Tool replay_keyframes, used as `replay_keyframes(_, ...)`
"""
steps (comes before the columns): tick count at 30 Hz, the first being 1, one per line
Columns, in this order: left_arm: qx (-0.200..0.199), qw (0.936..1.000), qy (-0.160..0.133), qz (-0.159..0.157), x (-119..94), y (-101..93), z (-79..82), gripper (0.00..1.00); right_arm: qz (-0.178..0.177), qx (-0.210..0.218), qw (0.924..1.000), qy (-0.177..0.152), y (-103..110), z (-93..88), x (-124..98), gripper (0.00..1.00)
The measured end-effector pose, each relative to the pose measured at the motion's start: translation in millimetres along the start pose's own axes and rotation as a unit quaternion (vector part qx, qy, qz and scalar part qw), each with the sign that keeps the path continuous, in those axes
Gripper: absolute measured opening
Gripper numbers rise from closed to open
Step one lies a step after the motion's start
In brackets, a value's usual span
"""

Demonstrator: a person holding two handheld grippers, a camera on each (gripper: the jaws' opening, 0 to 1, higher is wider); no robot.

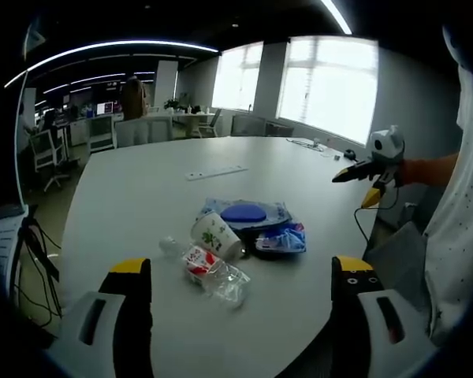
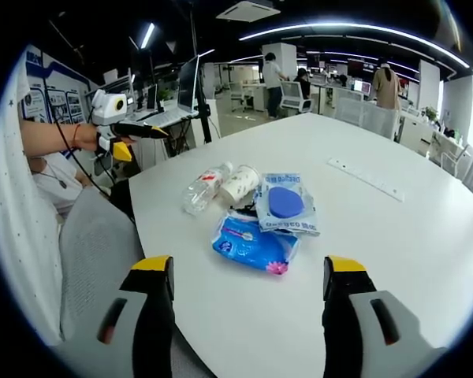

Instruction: Arrange the tabletop items into an orderly group along one side of the table until the central work area is clear of visible clutter.

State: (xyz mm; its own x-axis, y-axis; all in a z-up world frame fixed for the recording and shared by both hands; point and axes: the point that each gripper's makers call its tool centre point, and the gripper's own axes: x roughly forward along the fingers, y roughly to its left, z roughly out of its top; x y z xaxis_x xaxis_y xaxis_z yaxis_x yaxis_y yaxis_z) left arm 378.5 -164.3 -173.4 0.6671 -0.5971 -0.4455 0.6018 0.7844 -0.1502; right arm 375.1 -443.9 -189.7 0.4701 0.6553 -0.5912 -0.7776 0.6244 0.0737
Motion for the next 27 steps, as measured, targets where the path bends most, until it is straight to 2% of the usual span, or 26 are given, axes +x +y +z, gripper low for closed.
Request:
replay_keyframes(19,-0.002,1.0000,0.007,0.000,3.2,5.2,-5.2,0.97,-0.003,0.013,0.9999,0.002,-5.2,-1.9,4.1,0.75)
replay_keyframes(27,0.001,1.0000,0.007,-0.001,5.7,7.5,-1.8,0.97,-0.004,0.018,0.9998,0.002,-5.4,0.5,8.7,0.73)
